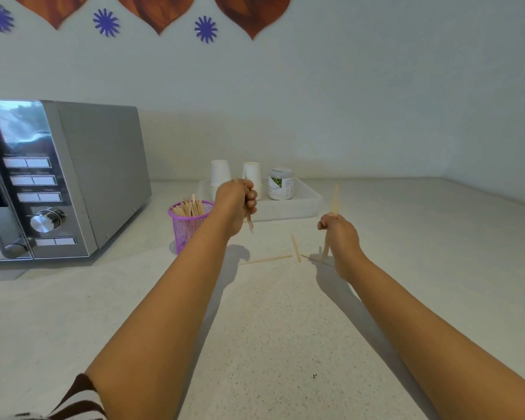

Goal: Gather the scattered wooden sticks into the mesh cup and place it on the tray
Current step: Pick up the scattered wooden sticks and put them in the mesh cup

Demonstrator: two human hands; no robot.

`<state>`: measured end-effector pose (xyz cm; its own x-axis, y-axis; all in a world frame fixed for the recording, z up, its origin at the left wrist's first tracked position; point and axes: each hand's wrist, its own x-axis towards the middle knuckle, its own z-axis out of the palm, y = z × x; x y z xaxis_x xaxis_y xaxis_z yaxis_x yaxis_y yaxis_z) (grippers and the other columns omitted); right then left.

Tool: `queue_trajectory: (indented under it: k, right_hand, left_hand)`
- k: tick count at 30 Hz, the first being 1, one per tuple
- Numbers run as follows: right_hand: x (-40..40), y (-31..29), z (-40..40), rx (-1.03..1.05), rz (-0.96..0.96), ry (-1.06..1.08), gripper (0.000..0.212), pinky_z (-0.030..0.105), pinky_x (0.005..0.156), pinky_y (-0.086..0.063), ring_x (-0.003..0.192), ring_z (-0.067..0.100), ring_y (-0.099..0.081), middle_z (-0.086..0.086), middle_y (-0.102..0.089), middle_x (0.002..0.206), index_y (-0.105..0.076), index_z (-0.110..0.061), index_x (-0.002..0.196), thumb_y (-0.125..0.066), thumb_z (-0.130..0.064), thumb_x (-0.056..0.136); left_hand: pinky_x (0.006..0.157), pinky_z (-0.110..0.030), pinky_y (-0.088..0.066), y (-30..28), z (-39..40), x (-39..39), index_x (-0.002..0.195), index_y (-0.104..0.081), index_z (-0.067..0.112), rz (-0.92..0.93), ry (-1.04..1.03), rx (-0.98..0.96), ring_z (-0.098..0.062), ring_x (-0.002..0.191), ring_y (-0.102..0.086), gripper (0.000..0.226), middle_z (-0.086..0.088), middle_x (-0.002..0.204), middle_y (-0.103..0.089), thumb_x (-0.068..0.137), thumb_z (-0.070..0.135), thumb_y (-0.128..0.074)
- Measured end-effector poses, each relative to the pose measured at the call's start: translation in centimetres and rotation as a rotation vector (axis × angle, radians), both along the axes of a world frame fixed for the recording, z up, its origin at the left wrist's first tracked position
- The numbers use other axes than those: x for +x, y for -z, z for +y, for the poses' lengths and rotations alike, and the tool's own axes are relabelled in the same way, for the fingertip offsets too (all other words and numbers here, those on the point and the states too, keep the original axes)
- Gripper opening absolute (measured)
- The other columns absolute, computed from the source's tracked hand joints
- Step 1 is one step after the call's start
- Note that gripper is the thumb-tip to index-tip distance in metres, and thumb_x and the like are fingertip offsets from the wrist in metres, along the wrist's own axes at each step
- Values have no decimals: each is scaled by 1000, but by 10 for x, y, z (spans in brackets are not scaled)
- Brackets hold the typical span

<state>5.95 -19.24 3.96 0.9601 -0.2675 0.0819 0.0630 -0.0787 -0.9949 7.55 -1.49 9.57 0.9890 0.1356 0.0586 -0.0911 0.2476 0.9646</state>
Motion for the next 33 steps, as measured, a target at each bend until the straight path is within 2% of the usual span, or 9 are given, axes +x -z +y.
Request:
queue_trajectory:
  k: [4, 8, 12, 15, 18, 22, 25, 30, 33]
  right_hand:
    - [-2, -2, 1, -103, 64, -7, 22, 35, 79, -32, 88, 21, -43, 4, -45, 98, -51, -13, 95, -30, -19, 98]
    - [2, -7, 8, -253, 12, -1, 35, 33, 75, -37, 82, 19, -45, -2, -48, 92, -50, -22, 72, -30, -20, 100]
    - [7, -21, 32, -116, 37, -136, 27, 19, 64, -51, 61, 13, -52, -4, -48, 78, -61, -11, 82, -40, -11, 97]
    - [10, -36, 64, -71, -18, -193, 21, 20, 68, -54, 57, 13, -53, 1, -53, 72, -65, -6, 97, -44, -7, 95]
    - [15, -56, 96, -36, -98, -214, 17, 29, 81, -53, 54, 11, -51, 0, -52, 66, -65, -11, 92, -48, -8, 94]
    - [26, -81, 129, -75, -187, -209, 20, 21, 61, -48, 52, 9, -52, -4, -51, 65, -66, -12, 94, -46, -9, 94]
    - [36, -87, 148, -130, -172, -209, 23, 30, 75, -55, 53, 9, -54, -5, -52, 68, -69, -7, 101, -47, -9, 94]
    - [46, -83, 173, -362, -149, -229, 24, 47, 90, -54, 79, 29, -66, 13, -63, 88, -66, 4, 105, -55, -13, 92]
    - [54, -78, 182, -521, -117, -228, 27, 43, 90, -54, 100, 36, -65, 21, -67, 105, -65, 7, 106, -54, -12, 90]
  left_hand:
    - [47, -22, -21, -17, 23, -7, 74, -44, 13, -74, -53, -130, -10, 44, -21, 21, 0, 57, -27, 90, 5, -34]
    - [45, -21, -21, -26, 58, -4, 70, -46, 15, -117, -146, -151, -7, 33, -22, 26, 7, 39, -32, 94, 20, -37]
    - [45, -23, -22, -29, 87, 6, 61, -36, 16, -113, -267, -161, -8, 35, -23, 32, 7, 36, -34, 93, 12, -33]
    - [45, -23, -25, -24, 95, 14, 63, -37, 14, -65, -295, -67, -11, 42, -25, 32, -1, 52, -35, 93, 6, -31]
    - [49, -24, -32, -11, 102, 21, 67, -44, 11, -45, -234, 25, -12, 49, -32, 31, -4, 60, -39, 94, 2, -31]
    - [52, -26, -40, -1, 114, 27, 78, -50, 8, -42, -167, 185, -14, 53, -40, 28, -6, 64, -44, 95, -3, -31]
    - [56, -27, -45, -2, 119, 29, 94, -49, 5, -55, -172, 299, -16, 56, -46, 18, -8, 68, -49, 90, -9, -38]
    - [67, -25, -51, -12, 124, 29, 97, -53, 5, -163, -239, 432, -16, 61, -56, 15, -7, 73, -57, 88, -6, -46]
    - [70, -25, -50, -17, 131, 28, 95, -55, 6, -227, -300, 472, -14, 64, -56, 17, -5, 75, -57, 87, -6, -47]
